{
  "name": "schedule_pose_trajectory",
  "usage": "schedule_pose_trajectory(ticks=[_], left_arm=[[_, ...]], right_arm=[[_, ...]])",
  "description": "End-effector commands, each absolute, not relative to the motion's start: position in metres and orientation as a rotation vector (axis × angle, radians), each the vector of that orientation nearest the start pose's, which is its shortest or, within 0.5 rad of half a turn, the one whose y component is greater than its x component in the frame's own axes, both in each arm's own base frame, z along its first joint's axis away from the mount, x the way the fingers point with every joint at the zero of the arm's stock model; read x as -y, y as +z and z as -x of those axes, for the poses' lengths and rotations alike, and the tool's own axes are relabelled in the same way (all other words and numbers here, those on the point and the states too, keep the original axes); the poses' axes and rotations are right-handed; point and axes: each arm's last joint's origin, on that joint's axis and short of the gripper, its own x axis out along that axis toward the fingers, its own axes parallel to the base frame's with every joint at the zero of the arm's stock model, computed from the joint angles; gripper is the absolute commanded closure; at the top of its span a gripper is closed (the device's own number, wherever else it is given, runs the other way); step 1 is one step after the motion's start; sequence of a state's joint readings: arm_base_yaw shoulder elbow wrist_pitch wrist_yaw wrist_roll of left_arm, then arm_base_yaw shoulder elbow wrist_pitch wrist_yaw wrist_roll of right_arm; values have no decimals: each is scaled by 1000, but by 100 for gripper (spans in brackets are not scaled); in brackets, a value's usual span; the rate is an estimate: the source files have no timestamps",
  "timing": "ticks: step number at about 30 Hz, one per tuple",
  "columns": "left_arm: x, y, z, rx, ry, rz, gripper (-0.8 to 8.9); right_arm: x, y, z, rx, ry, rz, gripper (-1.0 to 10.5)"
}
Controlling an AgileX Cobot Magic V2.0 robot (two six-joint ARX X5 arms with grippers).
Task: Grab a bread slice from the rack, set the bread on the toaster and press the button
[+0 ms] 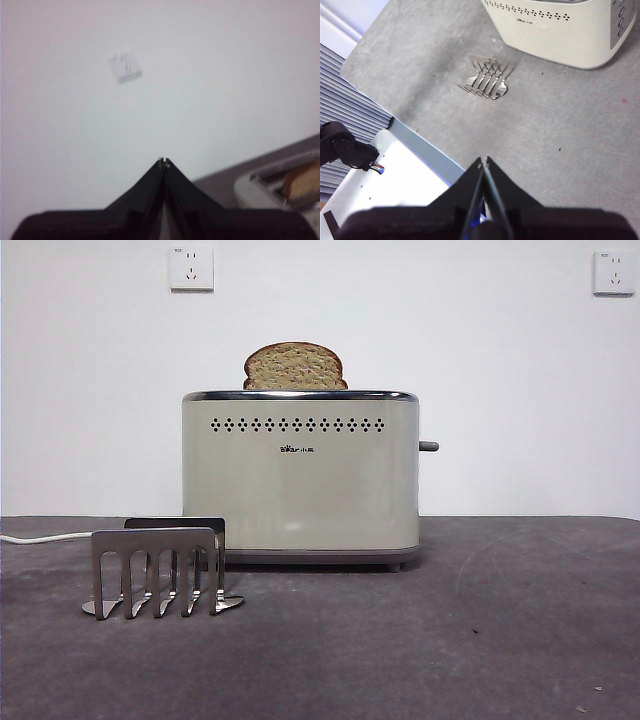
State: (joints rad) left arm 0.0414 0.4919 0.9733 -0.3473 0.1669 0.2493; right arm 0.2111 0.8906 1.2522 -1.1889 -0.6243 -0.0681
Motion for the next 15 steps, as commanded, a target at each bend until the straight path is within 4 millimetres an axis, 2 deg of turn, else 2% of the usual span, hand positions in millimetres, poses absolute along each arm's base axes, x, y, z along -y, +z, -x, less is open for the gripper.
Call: schedule_pose_trajectory(ticks=[1,8,15], left_arm=[[0,363,-78,97,-61,-217,817],[-1,277,-84,71,-49,-214,817],[-1,215,-88,17,-54,-210,817]], right_arm=[[-43,383,-118,-804,815,-105,946],[-43,383,-118,-804,815,-105,946],[-43,383,-118,-804,815,-105,946]])
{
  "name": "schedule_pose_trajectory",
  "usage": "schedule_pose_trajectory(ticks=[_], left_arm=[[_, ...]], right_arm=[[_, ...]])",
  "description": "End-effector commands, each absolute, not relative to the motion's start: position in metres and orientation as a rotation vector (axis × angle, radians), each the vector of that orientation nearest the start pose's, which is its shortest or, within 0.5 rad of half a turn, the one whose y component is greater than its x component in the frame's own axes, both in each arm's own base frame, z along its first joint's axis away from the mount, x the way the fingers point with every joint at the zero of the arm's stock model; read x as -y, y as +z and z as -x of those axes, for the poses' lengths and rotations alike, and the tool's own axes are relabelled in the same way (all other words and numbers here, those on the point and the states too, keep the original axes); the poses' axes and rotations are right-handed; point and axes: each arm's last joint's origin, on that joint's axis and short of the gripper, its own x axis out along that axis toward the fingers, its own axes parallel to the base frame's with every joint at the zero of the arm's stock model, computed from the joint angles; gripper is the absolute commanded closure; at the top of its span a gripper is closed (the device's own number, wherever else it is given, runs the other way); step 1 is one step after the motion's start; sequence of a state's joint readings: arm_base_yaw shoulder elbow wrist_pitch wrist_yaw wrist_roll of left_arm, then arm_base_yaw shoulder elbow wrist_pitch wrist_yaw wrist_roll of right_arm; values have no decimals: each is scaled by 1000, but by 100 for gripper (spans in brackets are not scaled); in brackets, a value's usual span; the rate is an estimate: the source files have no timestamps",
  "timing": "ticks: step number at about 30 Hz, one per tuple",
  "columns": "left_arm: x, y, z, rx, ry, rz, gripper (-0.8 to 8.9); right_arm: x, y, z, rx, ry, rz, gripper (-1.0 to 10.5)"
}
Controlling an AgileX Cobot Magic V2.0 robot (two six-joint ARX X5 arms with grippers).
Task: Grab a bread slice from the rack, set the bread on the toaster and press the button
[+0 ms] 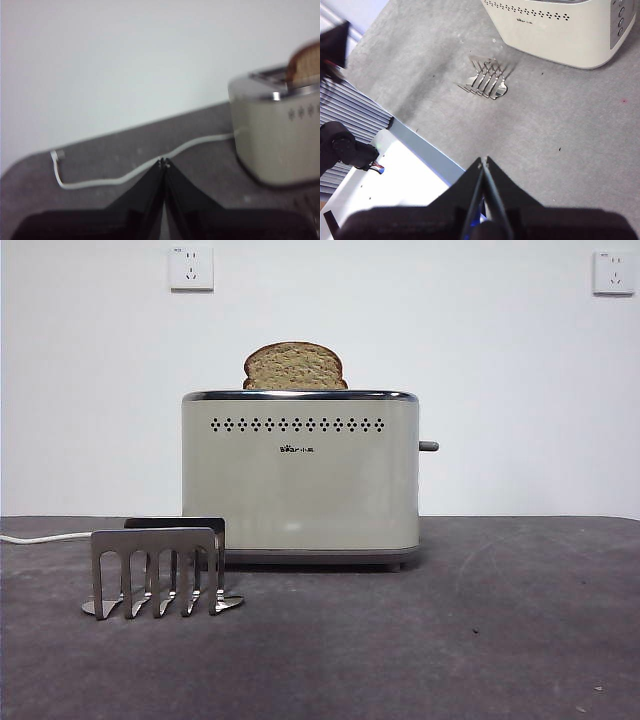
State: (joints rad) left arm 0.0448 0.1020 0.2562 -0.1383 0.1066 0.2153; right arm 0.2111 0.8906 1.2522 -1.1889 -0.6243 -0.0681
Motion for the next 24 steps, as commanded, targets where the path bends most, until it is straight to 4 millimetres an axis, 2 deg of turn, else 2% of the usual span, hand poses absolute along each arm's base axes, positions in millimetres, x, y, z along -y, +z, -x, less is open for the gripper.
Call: schedule_pose_trajectory(ticks=[1,7,11,14,24], left_arm=[[-1,207,-89,7,-55,-209,817],[-2,169,-94,-66,-62,-204,817],[-2,152,-97,-122,-70,-199,817],[-2,147,-96,-173,-75,-194,817],[-2,148,-96,-169,-70,-139,817]], right_arm=[[-43,383,-118,-804,815,-105,946],[-43,383,-118,-804,815,-105,946],[-43,383,-118,-804,815,-105,946],[-43,383,-118,-804,815,-105,946],[-43,383,-118,-804,815,-105,946]])
